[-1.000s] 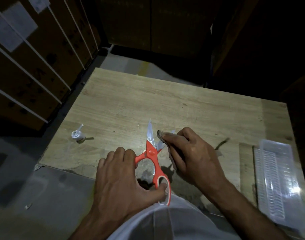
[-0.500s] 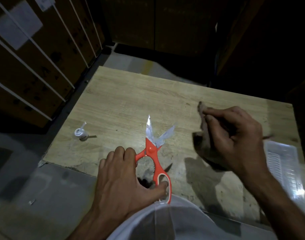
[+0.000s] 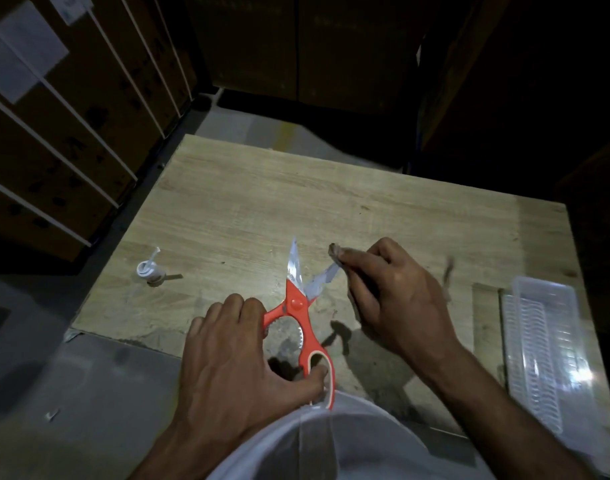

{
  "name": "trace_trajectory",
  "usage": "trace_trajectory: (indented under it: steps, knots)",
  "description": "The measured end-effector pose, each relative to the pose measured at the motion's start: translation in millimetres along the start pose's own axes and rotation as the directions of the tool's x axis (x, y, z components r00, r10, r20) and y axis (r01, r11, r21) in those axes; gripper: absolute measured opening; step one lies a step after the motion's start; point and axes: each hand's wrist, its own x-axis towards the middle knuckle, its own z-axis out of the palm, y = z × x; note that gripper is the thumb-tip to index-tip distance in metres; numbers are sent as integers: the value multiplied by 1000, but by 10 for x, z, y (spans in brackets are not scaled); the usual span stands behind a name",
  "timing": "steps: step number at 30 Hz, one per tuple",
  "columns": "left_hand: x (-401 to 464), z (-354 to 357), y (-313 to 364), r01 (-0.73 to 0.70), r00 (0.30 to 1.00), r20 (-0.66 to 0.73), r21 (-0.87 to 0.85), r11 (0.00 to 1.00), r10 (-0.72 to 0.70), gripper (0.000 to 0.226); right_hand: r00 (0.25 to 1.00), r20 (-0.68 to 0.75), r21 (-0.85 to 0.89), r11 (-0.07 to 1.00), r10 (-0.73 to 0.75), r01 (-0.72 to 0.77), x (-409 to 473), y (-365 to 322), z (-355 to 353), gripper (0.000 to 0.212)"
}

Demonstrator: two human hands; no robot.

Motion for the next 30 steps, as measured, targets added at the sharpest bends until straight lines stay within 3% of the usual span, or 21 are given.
trace_trajectory:
  steps: [4,6,9,11,13,16,22,26,30]
  knots:
    - [-16,-17,1,-14,1000,-12,-38,999,13,64,997,21,-84,994,76,-74,122,220,-48,21]
    - [-21,3,-16,-5,1000,-9,-24,1000,5,64,987,-69,7,990,144,-144,175,317,-163,19]
    - [-34,28,-50,13,1000,19,-26,1000,-12,65,964,-219,217,971,149,-101,180,244,-391,16]
    - [-36,32,-45,6,1000,14,-29,1000,-6,64,977,-182,327,944,112,-47,95,-11,-378,17]
    - [-29,22,-14,5,1000,8,-28,1000,-5,64,998,-46,362,932,39,-20,-45,-280,-193,22]
    - [-26,6,8,8,1000,9,-12,1000,-8,65,995,99,279,960,-2,-26,-183,-439,69,25]
    - [-59,6,-4,-13,1000,1,27,1000,13,67,998,65,25,1000,-5,4,-87,-272,53,22]
    - [-83,-4,-8,-13,1000,-4,31,999,13,67,999,31,-39,999,25,-23,-3,-94,-27,22]
    - [-111,-39,12,-16,1000,-20,-42,999,15,62,992,84,-130,988,97,-86,52,205,-54,21]
